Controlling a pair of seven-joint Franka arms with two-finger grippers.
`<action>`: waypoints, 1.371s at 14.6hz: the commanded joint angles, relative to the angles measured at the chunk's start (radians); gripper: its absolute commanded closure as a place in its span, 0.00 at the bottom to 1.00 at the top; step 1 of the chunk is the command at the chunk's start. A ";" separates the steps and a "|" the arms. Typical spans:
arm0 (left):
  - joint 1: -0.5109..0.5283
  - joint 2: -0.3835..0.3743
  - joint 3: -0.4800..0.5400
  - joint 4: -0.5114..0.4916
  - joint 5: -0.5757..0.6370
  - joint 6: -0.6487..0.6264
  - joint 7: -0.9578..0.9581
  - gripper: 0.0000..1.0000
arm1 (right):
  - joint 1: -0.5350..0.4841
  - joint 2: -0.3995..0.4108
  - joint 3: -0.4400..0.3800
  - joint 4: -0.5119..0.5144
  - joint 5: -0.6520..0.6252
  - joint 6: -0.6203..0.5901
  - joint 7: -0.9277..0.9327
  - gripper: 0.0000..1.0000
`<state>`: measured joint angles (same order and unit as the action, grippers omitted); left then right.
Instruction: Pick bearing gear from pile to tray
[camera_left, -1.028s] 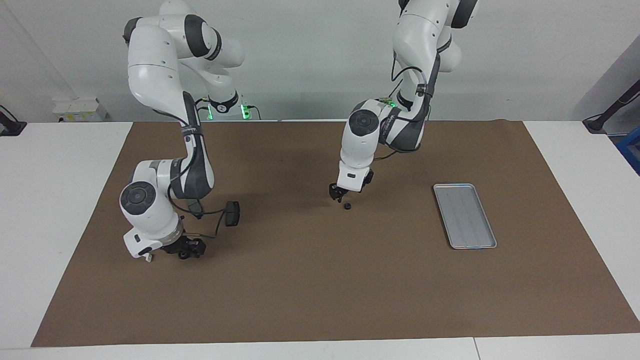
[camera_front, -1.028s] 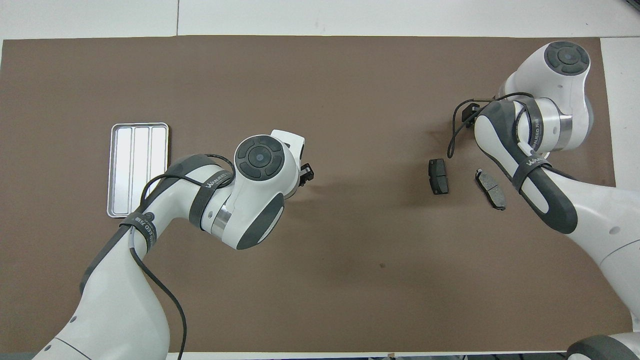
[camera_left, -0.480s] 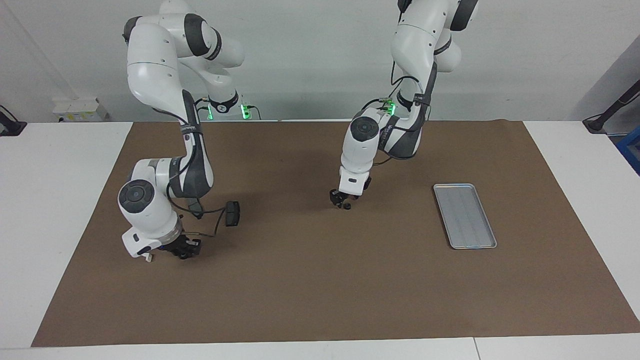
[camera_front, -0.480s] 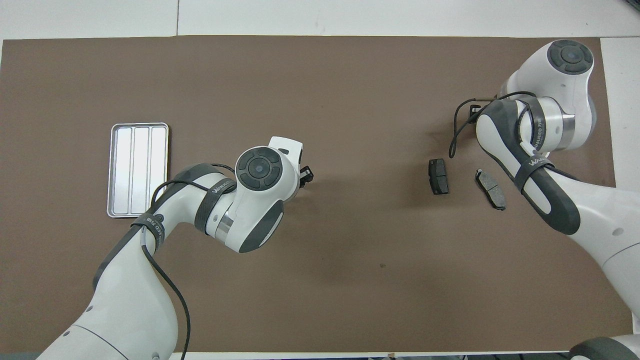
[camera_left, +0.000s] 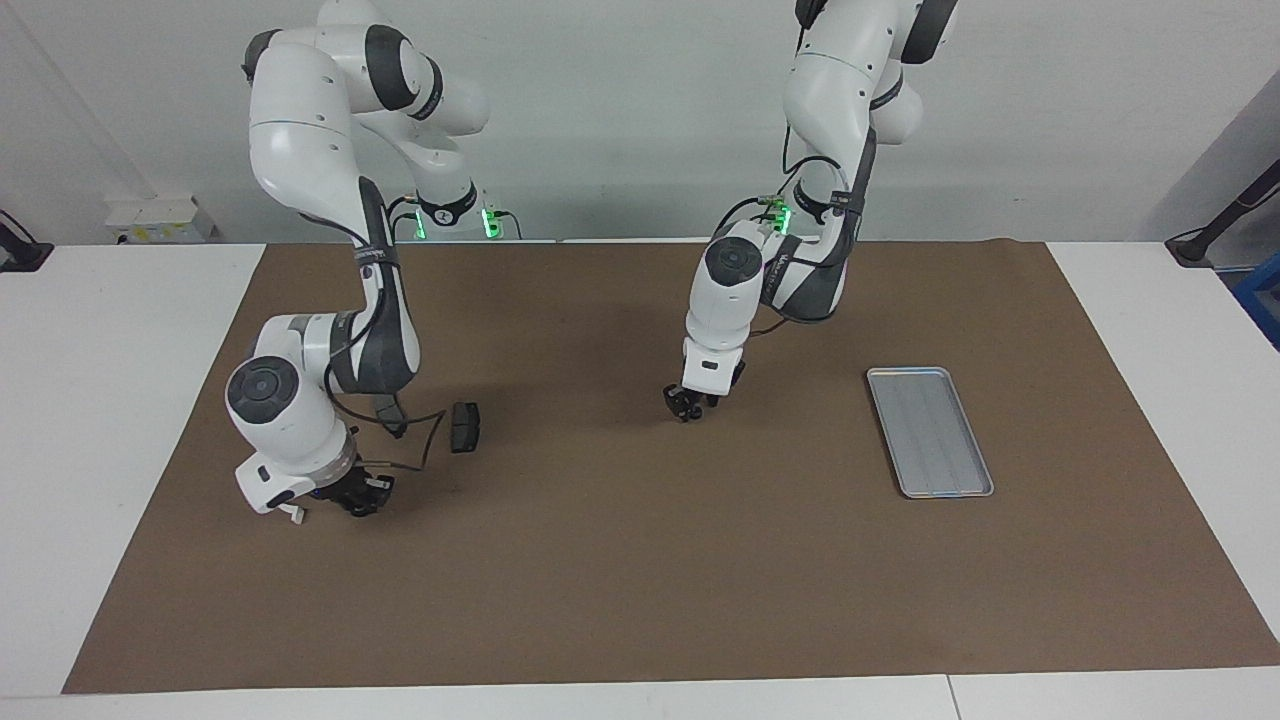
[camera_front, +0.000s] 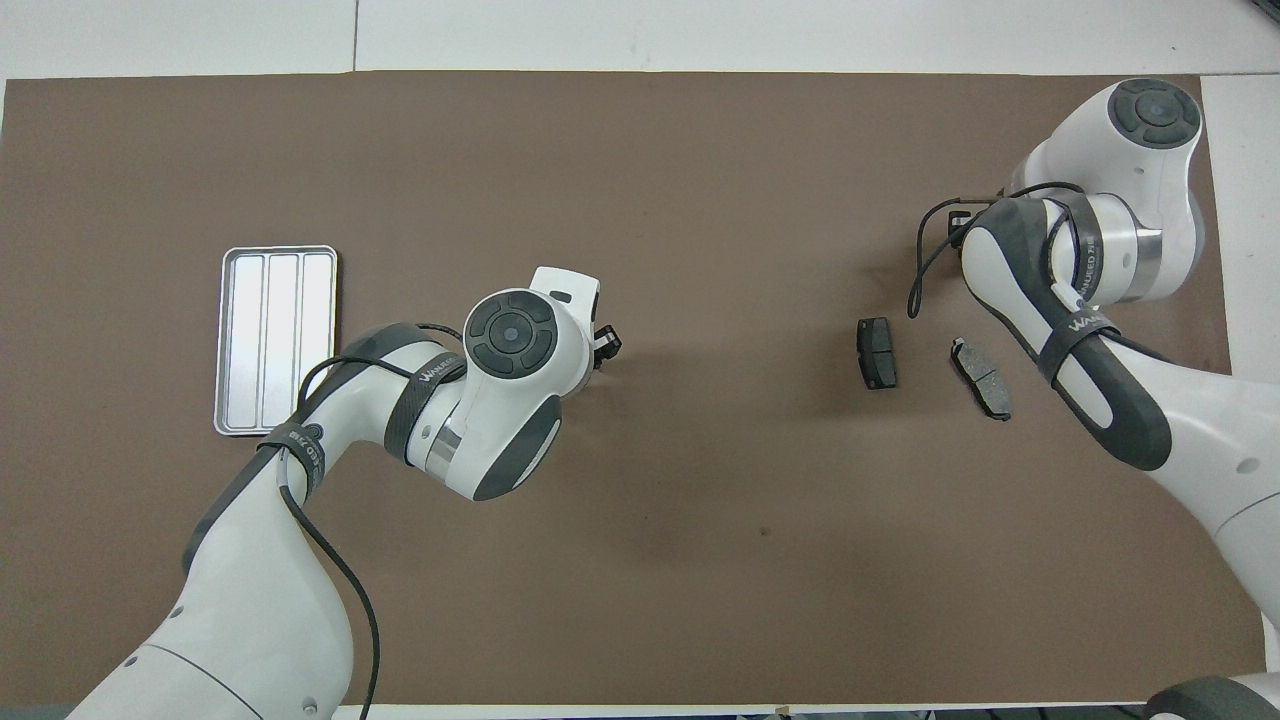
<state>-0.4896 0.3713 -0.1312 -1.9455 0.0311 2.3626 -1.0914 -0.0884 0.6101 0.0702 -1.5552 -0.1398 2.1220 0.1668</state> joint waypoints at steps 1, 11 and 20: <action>-0.001 0.009 0.004 0.003 0.030 0.023 -0.024 0.41 | -0.014 -0.021 0.014 0.012 -0.006 -0.066 -0.035 1.00; -0.012 0.009 0.007 0.005 0.030 -0.014 -0.045 1.00 | 0.053 -0.210 0.023 0.197 -0.006 -0.486 -0.193 1.00; 0.282 -0.253 0.015 0.000 0.066 -0.338 0.446 1.00 | 0.116 -0.309 0.039 0.208 0.002 -0.567 -0.164 1.00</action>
<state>-0.3233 0.2079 -0.1066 -1.8849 0.0973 2.0771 -0.8336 0.0353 0.3056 0.0936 -1.3429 -0.1415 1.5655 -0.0066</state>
